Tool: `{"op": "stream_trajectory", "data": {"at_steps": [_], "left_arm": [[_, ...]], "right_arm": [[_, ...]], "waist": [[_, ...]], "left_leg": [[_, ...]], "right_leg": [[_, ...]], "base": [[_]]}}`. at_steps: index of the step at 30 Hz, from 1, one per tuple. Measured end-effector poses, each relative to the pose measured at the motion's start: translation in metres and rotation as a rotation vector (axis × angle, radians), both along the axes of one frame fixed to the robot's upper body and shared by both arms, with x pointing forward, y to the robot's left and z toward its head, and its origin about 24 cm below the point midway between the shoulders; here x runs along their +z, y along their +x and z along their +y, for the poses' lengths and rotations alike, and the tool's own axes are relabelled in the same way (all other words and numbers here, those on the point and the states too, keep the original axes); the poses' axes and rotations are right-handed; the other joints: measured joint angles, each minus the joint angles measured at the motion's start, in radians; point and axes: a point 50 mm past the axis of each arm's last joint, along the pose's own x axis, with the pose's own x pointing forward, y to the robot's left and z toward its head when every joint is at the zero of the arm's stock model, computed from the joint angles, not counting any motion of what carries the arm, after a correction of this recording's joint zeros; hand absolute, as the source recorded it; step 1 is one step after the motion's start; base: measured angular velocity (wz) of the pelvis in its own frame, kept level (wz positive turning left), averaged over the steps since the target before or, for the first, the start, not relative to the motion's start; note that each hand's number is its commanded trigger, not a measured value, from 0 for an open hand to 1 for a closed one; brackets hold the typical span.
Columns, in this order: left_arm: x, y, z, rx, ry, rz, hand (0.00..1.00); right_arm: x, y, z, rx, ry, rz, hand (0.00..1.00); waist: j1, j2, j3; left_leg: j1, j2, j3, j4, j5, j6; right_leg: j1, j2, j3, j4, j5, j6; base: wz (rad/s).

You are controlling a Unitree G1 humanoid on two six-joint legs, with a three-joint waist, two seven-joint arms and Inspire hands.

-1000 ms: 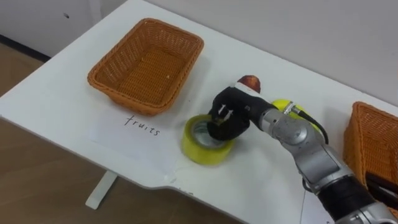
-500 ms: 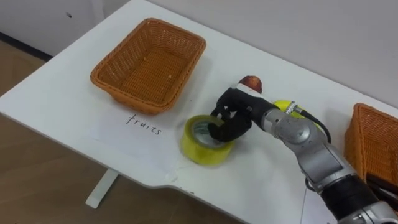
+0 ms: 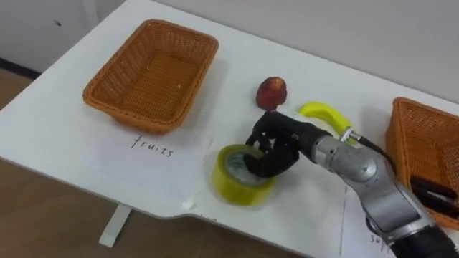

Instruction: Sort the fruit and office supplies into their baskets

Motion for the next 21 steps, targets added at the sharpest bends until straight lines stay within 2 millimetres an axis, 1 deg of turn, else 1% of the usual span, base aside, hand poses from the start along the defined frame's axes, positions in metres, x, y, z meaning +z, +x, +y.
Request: {"op": "stream_trajectory", "data": {"at_steps": [1, 2, 3, 4, 5, 6, 7, 9, 10, 13, 17, 21], "left_arm": [[0.0, 0.0, -0.001, 0.007, -0.003, -0.004, 0.0], [0.0, 0.0, -0.001, 0.02, -0.002, -0.017, 0.0], [0.0, 0.001, -0.001, 0.02, 0.001, -0.024, 0.0], [0.001, 0.001, -0.001, 0.018, 0.009, -0.036, 0.0], [0.001, -0.001, 0.0, 0.017, 0.011, -0.044, 0.0], [0.001, -0.001, 0.0, 0.018, 0.013, -0.049, 0.0], [0.001, -0.002, 0.001, 0.026, 0.015, -0.055, 0.0], [0.002, -0.004, 0.003, 0.043, 0.031, -0.059, 0.0], [0.002, -0.004, 0.004, 0.048, 0.034, -0.062, 0.0], [0.002, -0.006, 0.003, 0.052, 0.033, -0.066, 0.0], [0.001, -0.013, 0.003, 0.102, 0.02, -0.07, 0.0], [0.002, -0.021, 0.006, 0.136, 0.024, -0.062, 0.0]], "right_arm": [[0.007, -0.001, -0.006, -0.017, 0.004, -0.03, 1.0], [0.015, 0.0, -0.011, -0.033, 0.009, -0.062, 1.0], [0.019, 0.001, -0.014, -0.045, 0.014, -0.078, 1.0], [0.025, 0.002, -0.02, -0.073, 0.018, -0.11, 1.0], [0.034, 0.003, -0.025, -0.095, 0.015, -0.154, 1.0], [0.04, 0.003, -0.026, -0.104, 0.017, -0.179, 1.0], [0.049, 0.003, -0.03, -0.124, 0.025, -0.229, 1.0], [0.062, 0.003, -0.036, -0.175, 0.041, -0.306, 1.0], [0.064, 0.003, -0.038, -0.185, 0.046, -0.322, 1.0], [0.073, 0.002, -0.042, -0.215, 0.065, -0.376, 1.0], [0.081, 0.002, -0.054, -0.27, 0.116, -0.415, 1.0], [0.086, 0.001, -0.063, -0.319, 0.123, -0.444, 1.0]], "waist": [[-0.014, 0.005, -0.0036], [-0.029, 0.007, -0.0051], [-0.033, 0.007, -0.0054], [-0.037, 0.005, -0.007], [-0.049, 0.001, -0.01], [-0.059, -0.001, -0.0115], [-0.066, -0.005, -0.0141], [-0.072, -0.012, -0.0189], [-0.072, -0.013, -0.0191], [-0.09, -0.018, -0.0163], [-0.1, -0.014, -0.0118], [-0.115, -0.012, -0.0102]], "left_leg": [[0.001, 0.0, 0.002, -0.003, 0.001, 0.0], [0.004, 0.001, 0.008, -0.005, 0.001, 0.0], [0.005, 0.002, 0.011, -0.006, 0.001, 0.0], [0.008, 0.004, 0.02, -0.007, 0.001, 0.0], [0.009, 0.004, 0.021, -0.008, 0.001, 0.0], [0.01, 0.004, 0.021, -0.009, 0.001, 0.0], [0.014, 0.004, 0.023, -0.01, 0.001, 0.0], [0.026, 0.004, 0.033, -0.016, 0.001, 0.0], [0.029, 0.004, 0.036, -0.016, 0.001, 0.0], [0.033, 0.003, 0.043, -0.017, 0.001, 0.0], [0.042, 0.004, 0.045, -0.022, -0.002, 0.003], [0.041, 0.005, 0.046, -0.023, -0.002, 0.004]], "right_leg": [[-0.001, 0.0, 0.002, 0.002, 0.0, 0.0], [-0.001, 0.002, 0.014, 0.002, 0.0, 0.0], [-0.001, 0.003, 0.017, 0.002, 0.0, -0.001], [-0.001, 0.004, 0.022, 0.003, 0.001, -0.001], [-0.001, 0.004, 0.022, 0.004, 0.001, -0.002], [0.0, 0.004, 0.022, 0.004, 0.001, -0.002], [0.002, 0.004, 0.024, 0.004, 0.001, -0.002], [0.005, 0.004, 0.035, 0.003, 0.001, -0.002], [0.005, 0.004, 0.04, 0.002, 0.001, -0.001], [0.008, 0.003, 0.048, 0.003, 0.002, 0.0], [0.017, 0.004, 0.05, 0.003, 0.003, 0.002], [0.015, 0.006, 0.053, 0.003, 0.003, 0.002]], "base": [[-0.07], [-0.09], [-0.2], [-0.14], [-0.1], [-0.03], [-0.05], [-0.12], [-0.13], [-0.05], [0.0], [-0.01]]}}
